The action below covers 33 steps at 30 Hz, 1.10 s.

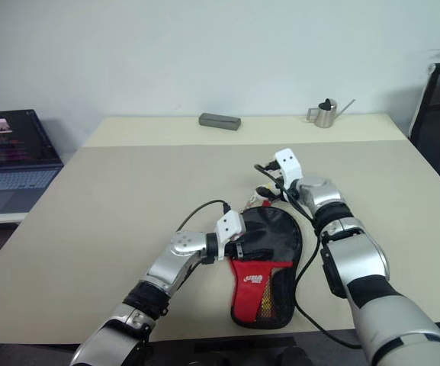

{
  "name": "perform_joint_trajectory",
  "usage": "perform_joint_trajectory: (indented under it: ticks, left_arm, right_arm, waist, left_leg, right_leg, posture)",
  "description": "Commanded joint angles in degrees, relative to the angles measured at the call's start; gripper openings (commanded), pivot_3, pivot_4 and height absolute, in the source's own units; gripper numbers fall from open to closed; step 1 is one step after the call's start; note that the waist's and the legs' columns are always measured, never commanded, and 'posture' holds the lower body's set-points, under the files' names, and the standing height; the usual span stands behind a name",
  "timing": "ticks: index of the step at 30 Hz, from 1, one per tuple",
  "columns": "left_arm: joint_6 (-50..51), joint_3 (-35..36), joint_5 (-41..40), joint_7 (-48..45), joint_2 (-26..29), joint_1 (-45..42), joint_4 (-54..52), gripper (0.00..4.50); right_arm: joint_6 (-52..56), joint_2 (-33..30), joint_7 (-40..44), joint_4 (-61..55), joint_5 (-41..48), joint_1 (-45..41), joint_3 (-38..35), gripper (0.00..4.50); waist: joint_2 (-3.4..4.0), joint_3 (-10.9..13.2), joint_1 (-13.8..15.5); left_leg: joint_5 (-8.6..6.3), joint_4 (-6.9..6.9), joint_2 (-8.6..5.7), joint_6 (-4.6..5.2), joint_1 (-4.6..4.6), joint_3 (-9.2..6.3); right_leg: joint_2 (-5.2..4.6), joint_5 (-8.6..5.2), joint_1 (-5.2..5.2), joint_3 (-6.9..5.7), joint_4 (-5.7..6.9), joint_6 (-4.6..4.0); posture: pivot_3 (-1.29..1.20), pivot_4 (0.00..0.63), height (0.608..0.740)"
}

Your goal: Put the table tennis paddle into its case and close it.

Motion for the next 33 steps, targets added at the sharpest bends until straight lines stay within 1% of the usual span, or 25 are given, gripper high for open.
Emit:
perform_joint_trajectory:
  ticks: [1,11,14,19,20,23,26,27,29,33]
  left_arm:
    - [2.5,-3.3,2.9,-0.9,0.1,3.6,3.2,3.68]
    - [3.2,-3.3,3.0,-0.5,0.6,4.6,1.6,3.68]
    - [3.6,-3.4,3.0,-0.4,0.8,5.1,1.0,3.71]
    - [4.2,-3.4,3.1,-0.3,0.9,5.5,0.2,3.71]
    - [4.2,-3.4,3.2,-0.3,0.9,5.5,0.2,3.71]
    - [4.3,-3.4,3.4,-0.1,1.0,5.4,0.6,3.71]
    - [4.6,-3.4,3.5,0.0,1.1,5.5,0.8,3.71]
    - [4.6,-3.4,3.5,0.0,1.1,5.5,0.9,3.71]
    - [4.7,-3.5,3.7,0.0,1.2,5.6,1.1,3.71]
    - [4.6,-3.6,4.1,0.3,1.3,5.5,1.9,3.71]
  right_arm:
    - [-4.1,1.2,-3.6,1.6,-2.0,-2.1,-1.3,4.5]
    - [-5.3,2.8,-7.0,4.2,-6.4,-1.4,-1.5,4.5]
    - [-5.3,3.2,-7.7,4.4,-7.0,-1.2,-1.8,3.92]
    - [-5.4,4.0,-8.3,4.4,-7.7,-1.0,-2.1,2.33]
    - [-5.4,4.2,-8.4,4.3,-7.9,-1.0,-2.2,1.91]
    - [-5.5,4.5,-8.5,4.3,-8.3,-0.8,-2.5,1.07]
    - [-5.5,4.7,-8.9,4.3,-8.6,-0.6,-2.7,0.4]
    - [-5.5,4.7,-9.1,4.2,-8.6,-0.5,-2.7,0.21]
    - [-5.5,4.7,-9.0,4.0,-8.7,-0.2,-2.7,0.02]
    - [-5.4,4.6,-7.6,2.9,-8.7,0.0,-2.3,0.01]
  waist:
    - [0.05,0.0,-0.1]
    - [0.18,-0.1,-0.2]
    - [0.23,-0.1,-0.3]
    - [0.28,-0.2,-0.3]
    - [0.29,-0.2,-0.3]
    - [0.31,-0.2,-0.4]
    - [0.35,-0.2,-0.4]
    - [0.37,-0.3,-0.4]
    - [0.39,-0.3,-0.4]
    - [0.44,-0.3,-0.4]
  left_leg:
    - [0.0,-0.01,0.0,0.0,0.0,0.0]
    - [0.0,-0.03,0.0,0.0,0.0,0.0]
    - [0.0,-0.03,0.0,0.01,0.0,0.0]
    - [-0.01,-0.04,0.0,0.01,0.01,0.0]
    - [-0.01,-0.04,0.0,0.01,0.01,0.0]
    - [-0.01,-0.04,0.0,0.01,0.01,0.0]
    - [-0.01,-0.04,0.0,0.01,0.02,0.0]
    - [-0.01,-0.04,0.0,0.01,0.03,0.0]
    - [-0.01,-0.03,0.01,0.01,0.04,0.0]
    - [-0.01,-0.03,0.01,0.01,0.05,0.0]
  right_leg:
    - [0.0,0.0,0.0,0.0,0.0,0.0]
    - [0.0,-0.01,0.0,0.01,-0.01,-0.01]
    - [0.01,-0.01,-0.01,0.02,0.0,-0.01]
    - [0.01,-0.01,-0.01,0.02,0.0,-0.01]
    - [0.02,-0.01,-0.01,0.02,0.0,-0.01]
    - [0.02,-0.01,0.0,0.02,0.0,-0.01]
    - [0.02,-0.01,0.0,0.02,0.0,-0.01]
    - [0.03,-0.01,0.01,0.02,0.0,-0.01]
    - [0.03,-0.01,0.02,0.02,0.02,-0.01]
    - [0.04,-0.01,0.02,0.03,0.03,-0.01]
  posture:
    - [0.0,0.15,0.74]
    - [0.0,0.15,0.74]
    - [0.0,0.15,0.74]
    - [0.0,0.15,0.74]
    - [0.0,0.15,0.74]
    - [0.0,0.15,0.74]
    - [0.0,0.15,0.74]
    - [0.0,0.15,0.74]
    - [0.0,0.15,0.74]
    - [0.0,0.15,0.74]
